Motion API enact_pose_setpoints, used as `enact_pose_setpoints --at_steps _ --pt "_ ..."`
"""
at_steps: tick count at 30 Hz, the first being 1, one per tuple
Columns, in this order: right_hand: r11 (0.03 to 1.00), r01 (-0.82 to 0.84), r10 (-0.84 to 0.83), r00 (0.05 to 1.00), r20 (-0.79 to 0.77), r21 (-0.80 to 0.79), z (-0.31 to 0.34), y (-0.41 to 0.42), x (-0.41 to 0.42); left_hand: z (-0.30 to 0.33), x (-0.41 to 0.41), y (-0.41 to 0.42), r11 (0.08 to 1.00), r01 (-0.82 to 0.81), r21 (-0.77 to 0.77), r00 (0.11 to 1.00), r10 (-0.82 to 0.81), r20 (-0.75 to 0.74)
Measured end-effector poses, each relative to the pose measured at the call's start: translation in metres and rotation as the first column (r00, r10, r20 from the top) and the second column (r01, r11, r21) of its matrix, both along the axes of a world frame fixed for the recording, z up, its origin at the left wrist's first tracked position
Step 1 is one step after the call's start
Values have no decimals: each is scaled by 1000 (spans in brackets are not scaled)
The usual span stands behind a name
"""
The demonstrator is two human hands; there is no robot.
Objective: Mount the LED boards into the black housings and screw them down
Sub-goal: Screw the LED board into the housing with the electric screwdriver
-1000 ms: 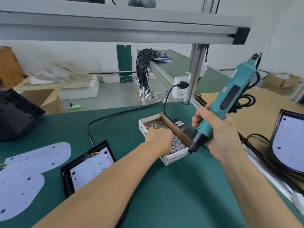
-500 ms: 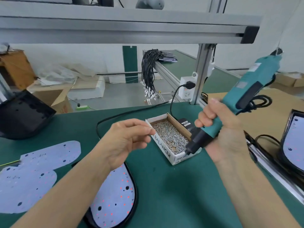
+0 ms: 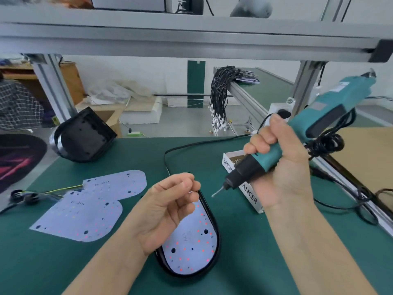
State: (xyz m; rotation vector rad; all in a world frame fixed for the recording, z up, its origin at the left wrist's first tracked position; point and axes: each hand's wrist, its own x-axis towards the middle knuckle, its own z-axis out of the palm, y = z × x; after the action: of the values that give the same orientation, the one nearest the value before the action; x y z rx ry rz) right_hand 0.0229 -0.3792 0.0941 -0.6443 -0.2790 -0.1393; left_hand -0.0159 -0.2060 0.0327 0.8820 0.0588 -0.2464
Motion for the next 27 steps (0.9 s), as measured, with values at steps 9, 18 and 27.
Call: enact_pose_setpoints --at_steps 9,18,27 --pt "999 46 -46 998 48 11 2 15 -1 -2 -8 -4 960 -23 -280 981 -33 -193" --pt "997 70 -67 995 80 -35 -3 23 -1 -4 -13 -11 973 -31 -228 976 -20 -216" --pt "997 52 -47 995 86 -57 -3 25 -4 -5 -14 -13 974 -61 -217 980 17 -196"
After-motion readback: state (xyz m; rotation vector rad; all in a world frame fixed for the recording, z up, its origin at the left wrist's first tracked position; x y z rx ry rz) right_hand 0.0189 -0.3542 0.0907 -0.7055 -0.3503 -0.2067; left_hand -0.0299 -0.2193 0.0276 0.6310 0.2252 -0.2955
